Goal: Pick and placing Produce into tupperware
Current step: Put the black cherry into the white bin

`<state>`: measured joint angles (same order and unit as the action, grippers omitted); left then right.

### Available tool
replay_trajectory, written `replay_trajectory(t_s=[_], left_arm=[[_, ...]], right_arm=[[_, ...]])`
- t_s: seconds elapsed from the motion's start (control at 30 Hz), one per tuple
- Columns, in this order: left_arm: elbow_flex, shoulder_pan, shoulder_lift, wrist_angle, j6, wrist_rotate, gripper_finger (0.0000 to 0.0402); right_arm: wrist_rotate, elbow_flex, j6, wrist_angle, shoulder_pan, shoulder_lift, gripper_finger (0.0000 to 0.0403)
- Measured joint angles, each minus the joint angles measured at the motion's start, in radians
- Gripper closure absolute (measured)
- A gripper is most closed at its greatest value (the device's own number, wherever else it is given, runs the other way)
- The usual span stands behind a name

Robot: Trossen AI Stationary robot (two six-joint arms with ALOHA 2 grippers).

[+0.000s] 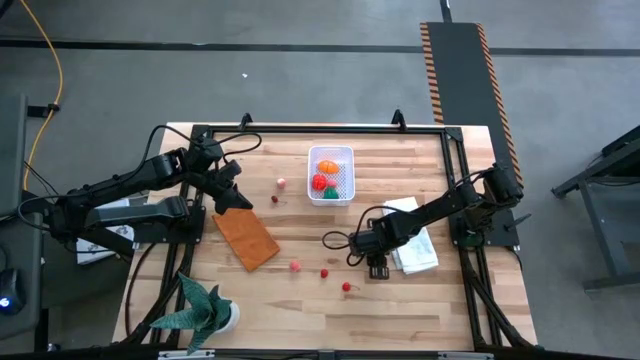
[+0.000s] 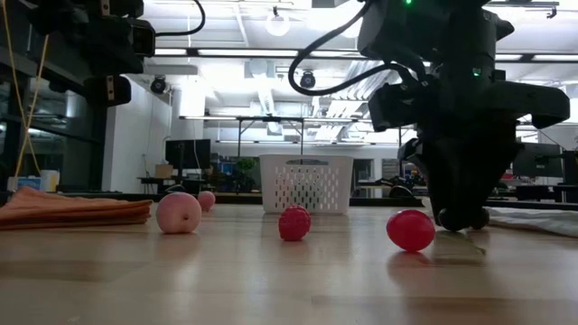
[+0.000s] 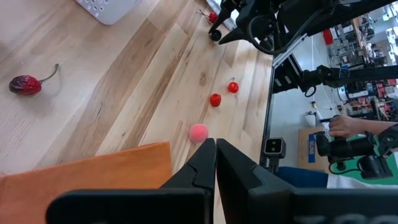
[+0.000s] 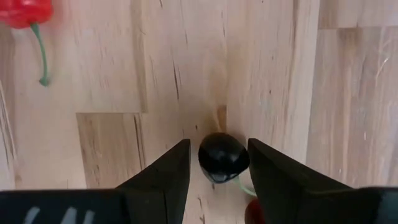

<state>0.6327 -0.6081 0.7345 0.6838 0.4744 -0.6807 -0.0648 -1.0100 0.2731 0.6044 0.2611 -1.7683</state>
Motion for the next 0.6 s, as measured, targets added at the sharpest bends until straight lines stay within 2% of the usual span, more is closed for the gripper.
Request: replay_trajectory(t_s=[0.27,0.6], left_arm=[[0.0,0.0,0.0,0.0,0.0,0.0,0.0399],[0.0,0.0,0.0,0.0,-0.003,0.0,0.0399]], right_arm=[[-0.001,0.0,0.0,0.005,0.0,0.0,0.0257],[-0.004,0.0,0.007,0.005,0.0,0.001,0.0301]])
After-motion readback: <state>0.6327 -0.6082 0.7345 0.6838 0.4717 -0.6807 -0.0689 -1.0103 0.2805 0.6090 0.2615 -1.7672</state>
